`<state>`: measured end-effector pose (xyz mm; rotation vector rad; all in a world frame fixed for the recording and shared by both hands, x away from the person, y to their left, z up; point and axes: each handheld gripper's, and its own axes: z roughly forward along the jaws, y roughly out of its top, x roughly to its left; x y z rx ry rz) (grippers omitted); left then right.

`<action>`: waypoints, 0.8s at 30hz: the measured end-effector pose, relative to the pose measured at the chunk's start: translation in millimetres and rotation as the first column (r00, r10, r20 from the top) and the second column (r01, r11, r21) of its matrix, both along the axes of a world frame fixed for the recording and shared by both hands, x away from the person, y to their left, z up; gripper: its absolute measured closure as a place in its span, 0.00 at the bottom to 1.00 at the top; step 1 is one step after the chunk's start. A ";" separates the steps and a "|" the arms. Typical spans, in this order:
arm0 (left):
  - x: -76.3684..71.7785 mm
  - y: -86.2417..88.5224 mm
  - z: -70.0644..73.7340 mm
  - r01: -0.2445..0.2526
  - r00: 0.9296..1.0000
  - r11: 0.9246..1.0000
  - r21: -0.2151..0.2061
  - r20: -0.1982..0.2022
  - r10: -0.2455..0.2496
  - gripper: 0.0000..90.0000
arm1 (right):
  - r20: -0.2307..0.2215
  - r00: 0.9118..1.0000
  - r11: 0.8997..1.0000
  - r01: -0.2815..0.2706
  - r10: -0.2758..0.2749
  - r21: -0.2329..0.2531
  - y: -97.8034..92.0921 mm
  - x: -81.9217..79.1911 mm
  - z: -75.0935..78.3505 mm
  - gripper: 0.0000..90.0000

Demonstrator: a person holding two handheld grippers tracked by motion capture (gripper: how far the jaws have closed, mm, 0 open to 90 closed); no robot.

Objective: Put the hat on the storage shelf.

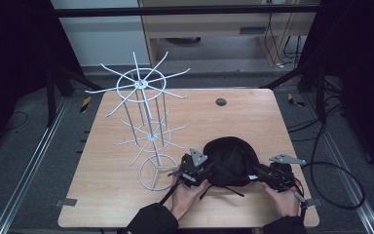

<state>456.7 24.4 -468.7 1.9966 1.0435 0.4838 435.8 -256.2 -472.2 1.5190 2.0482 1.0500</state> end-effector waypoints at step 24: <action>17.6 -9.1 -16.7 0.010 0.996 1.000 -0.016 -0.083 -0.011 0.84 | 0.299 0.952 0.997 -0.077 0.068 0.020 20.1 -25.1 40.1 0.92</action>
